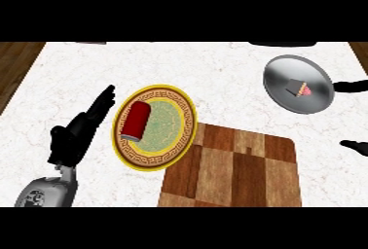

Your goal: Pick the cupcake from the cutting board and place it in the pan

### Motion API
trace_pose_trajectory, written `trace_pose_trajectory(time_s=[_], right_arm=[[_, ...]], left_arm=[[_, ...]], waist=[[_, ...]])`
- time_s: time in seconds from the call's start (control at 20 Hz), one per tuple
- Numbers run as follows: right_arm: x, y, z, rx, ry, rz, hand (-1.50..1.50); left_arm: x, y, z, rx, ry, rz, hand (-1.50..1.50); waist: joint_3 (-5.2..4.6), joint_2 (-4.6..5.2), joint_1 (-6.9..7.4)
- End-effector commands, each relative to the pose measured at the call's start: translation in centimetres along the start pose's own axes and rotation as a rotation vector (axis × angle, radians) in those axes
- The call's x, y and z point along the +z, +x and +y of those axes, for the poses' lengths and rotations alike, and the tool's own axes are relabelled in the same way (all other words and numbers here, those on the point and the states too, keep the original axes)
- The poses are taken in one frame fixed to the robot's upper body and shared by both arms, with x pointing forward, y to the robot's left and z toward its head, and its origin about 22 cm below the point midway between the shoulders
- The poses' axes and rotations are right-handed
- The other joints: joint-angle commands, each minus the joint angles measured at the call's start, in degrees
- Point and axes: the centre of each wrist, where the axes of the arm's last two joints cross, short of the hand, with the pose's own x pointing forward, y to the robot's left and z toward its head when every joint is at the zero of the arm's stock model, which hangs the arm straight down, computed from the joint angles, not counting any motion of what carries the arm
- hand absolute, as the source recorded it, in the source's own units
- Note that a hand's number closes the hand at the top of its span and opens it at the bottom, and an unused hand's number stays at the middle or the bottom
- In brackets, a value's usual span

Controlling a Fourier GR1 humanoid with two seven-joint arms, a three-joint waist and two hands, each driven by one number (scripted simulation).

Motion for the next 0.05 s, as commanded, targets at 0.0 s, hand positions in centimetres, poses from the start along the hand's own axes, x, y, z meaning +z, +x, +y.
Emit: trace_pose_trajectory(time_s=[0.0], right_arm=[[1.75, -1.11, 0.2, -0.04, 0.035, -0.071, -1.5]], left_arm=[[-0.11, -1.33, -0.94, 0.017, 0.004, 0.002, 0.0]], waist=[[-0.04, 0.0, -0.29]])
